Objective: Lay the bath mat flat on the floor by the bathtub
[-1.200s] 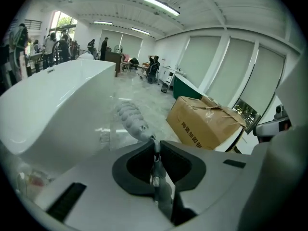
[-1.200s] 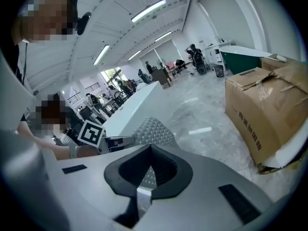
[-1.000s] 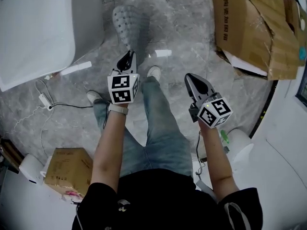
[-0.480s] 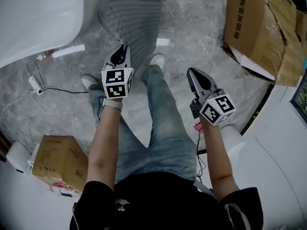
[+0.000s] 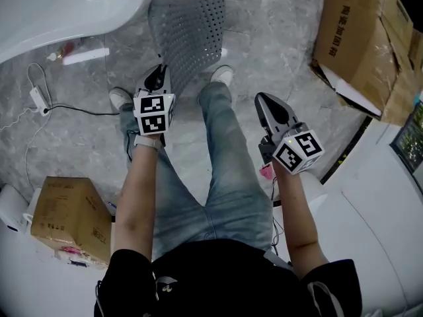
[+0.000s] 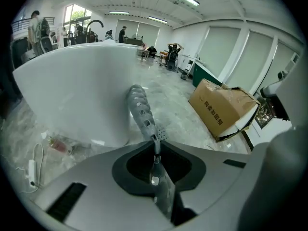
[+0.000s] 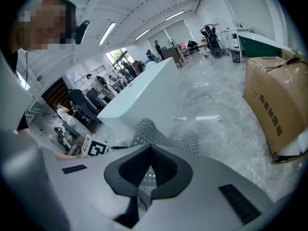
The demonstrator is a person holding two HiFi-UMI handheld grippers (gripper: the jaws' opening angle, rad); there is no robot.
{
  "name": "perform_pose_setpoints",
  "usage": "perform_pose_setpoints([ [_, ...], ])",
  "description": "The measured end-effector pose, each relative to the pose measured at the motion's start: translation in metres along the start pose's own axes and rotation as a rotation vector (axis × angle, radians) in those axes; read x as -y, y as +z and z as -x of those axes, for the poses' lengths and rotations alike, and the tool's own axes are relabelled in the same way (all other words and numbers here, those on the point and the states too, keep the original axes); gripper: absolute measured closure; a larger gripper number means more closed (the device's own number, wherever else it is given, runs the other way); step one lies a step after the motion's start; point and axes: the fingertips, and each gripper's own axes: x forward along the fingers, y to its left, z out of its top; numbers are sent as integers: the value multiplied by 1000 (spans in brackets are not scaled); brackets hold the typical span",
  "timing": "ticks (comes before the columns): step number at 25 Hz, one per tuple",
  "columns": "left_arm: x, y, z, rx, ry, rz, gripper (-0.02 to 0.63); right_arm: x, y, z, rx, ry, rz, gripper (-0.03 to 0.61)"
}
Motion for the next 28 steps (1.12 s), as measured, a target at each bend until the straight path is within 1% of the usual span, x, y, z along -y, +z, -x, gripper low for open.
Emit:
perform_pose_setpoints([
  [4, -34, -26, 7, -20, 43, 41, 560, -21, -8, -17, -28, 19, 18, 552],
  [7, -59, -40, 10, -33, 75, 56, 560, -37, -12, -32, -49, 32, 30, 554],
  [14, -103, -79, 19, -77, 119, 115, 560, -65, -13, -72, -86, 62, 75, 553],
  [20, -130, -102, 28, -105, 127, 132, 560, -89, -13, -114, -104, 82, 97, 553],
  [28, -175, -131, 39, -126, 161, 180, 559, -125, -22, -143, -139, 106, 124, 553],
])
